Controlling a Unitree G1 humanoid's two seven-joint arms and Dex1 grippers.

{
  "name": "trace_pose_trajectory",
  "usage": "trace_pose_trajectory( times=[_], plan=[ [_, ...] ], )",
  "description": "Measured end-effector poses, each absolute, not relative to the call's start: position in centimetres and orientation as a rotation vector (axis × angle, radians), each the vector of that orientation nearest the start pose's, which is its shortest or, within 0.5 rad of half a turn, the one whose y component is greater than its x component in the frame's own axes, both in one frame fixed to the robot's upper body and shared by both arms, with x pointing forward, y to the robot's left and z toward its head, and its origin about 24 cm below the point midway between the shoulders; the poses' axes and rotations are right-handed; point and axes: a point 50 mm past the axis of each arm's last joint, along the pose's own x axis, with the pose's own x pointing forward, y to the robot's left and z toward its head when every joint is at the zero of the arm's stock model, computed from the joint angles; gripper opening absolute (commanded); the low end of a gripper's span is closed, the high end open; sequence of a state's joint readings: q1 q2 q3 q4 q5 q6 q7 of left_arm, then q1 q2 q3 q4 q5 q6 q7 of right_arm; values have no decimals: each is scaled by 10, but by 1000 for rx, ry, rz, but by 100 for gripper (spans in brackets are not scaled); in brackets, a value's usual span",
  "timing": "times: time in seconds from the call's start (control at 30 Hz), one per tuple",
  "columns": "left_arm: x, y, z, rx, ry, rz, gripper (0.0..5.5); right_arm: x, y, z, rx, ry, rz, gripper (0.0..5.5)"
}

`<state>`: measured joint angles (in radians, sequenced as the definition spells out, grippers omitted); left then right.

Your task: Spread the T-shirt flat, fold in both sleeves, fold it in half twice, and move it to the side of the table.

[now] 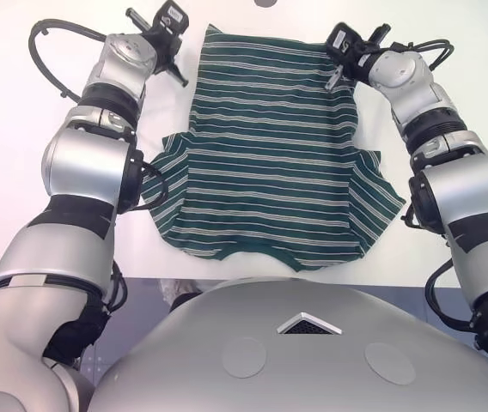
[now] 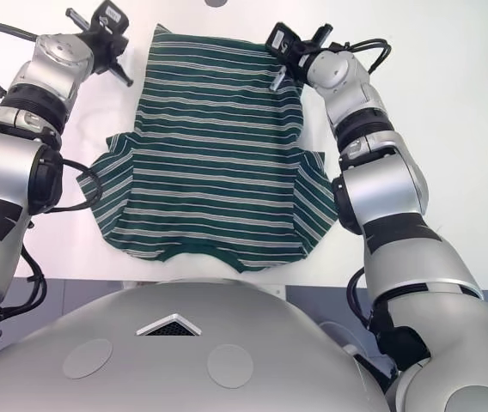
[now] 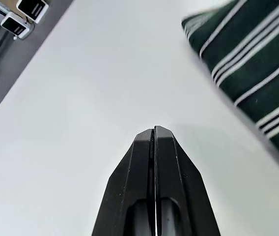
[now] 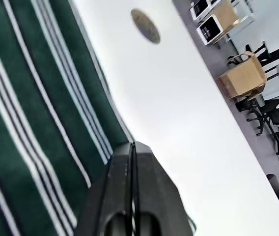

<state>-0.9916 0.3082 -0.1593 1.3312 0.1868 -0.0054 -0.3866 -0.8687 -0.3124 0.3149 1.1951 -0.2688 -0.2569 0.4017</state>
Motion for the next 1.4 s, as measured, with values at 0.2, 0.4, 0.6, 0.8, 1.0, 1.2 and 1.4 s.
trace_pose_trajectory(
  times=[0.2,0.4,0.6,0.8,1.0,1.2,1.4],
  plan=[
    [378,216,100,200,386,-632,19,355,-142,98,-609,119,931,0],
    [289,297,104,-221,571,-631,137,275,-124,36,-472,454,1134,0],
    [254,293,96,-304,690,-661,173,328,-120,32,-595,456,876,0],
    [243,288,53,-320,840,-564,173,351,-127,27,-637,384,708,0],
    [243,281,43,-345,811,-583,173,353,-111,46,-601,226,729,0],
    [245,266,38,-335,813,-650,152,350,-116,45,-580,227,701,0],
    [248,247,30,-327,809,-707,49,353,-121,48,-563,223,654,0]
  ],
)
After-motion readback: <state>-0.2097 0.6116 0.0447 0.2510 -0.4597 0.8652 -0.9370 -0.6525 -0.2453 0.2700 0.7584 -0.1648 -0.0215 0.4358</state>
